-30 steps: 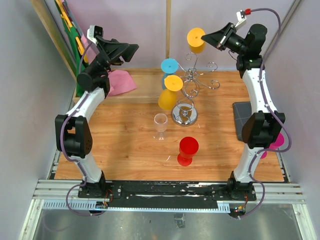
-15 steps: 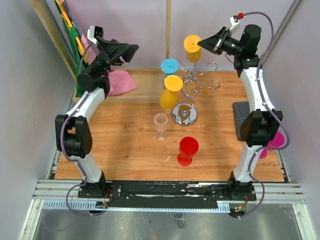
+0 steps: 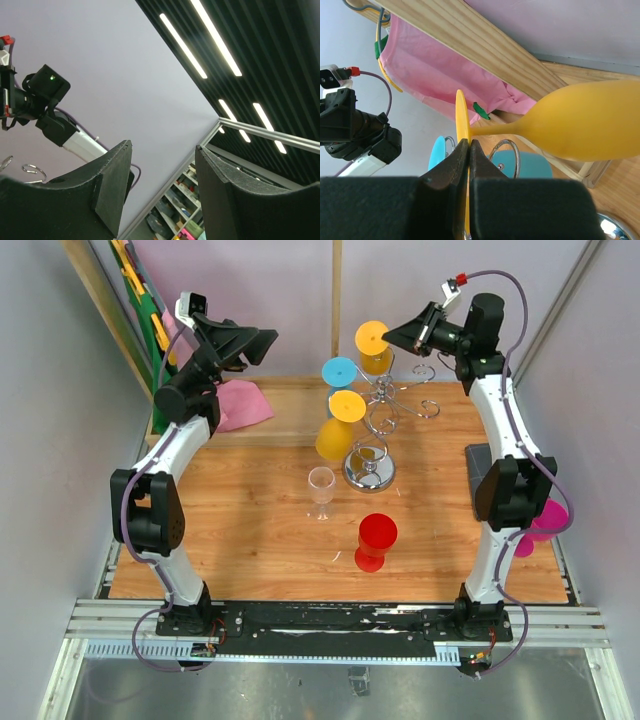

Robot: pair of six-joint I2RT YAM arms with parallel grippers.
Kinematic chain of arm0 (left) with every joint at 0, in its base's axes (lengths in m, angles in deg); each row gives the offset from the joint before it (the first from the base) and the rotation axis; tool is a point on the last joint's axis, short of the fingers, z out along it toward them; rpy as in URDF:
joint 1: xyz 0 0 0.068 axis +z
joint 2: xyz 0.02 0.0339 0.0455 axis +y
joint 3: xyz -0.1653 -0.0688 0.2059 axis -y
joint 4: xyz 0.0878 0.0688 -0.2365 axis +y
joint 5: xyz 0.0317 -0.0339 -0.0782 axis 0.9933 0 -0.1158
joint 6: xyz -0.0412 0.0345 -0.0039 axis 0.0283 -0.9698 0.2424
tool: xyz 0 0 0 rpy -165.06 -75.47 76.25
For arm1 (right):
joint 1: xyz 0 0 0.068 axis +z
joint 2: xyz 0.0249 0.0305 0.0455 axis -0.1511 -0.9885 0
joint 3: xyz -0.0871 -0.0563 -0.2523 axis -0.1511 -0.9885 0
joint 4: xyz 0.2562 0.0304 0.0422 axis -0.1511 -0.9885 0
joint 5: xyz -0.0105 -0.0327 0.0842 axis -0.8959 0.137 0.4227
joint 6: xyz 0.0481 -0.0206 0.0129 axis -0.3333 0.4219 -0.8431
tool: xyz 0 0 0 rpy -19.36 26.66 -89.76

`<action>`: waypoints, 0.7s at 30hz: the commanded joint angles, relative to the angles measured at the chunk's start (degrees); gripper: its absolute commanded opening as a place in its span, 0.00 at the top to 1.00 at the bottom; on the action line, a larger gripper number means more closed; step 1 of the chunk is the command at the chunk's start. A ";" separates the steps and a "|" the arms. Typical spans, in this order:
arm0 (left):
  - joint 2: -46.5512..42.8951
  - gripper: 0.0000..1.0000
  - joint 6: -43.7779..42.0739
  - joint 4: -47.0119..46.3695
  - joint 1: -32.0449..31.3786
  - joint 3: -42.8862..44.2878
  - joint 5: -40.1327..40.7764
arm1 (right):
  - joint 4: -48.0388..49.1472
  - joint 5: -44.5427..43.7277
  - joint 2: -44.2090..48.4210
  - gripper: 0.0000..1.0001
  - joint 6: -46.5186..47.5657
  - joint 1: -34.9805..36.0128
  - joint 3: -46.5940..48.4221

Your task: Place the wine glass upside down on the wine glass rack

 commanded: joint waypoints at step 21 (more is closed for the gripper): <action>-2.60 0.42 9.52 -15.43 0.37 -1.71 0.08 | 0.66 2.39 7.48 0.99 3.16 2.32 -8.02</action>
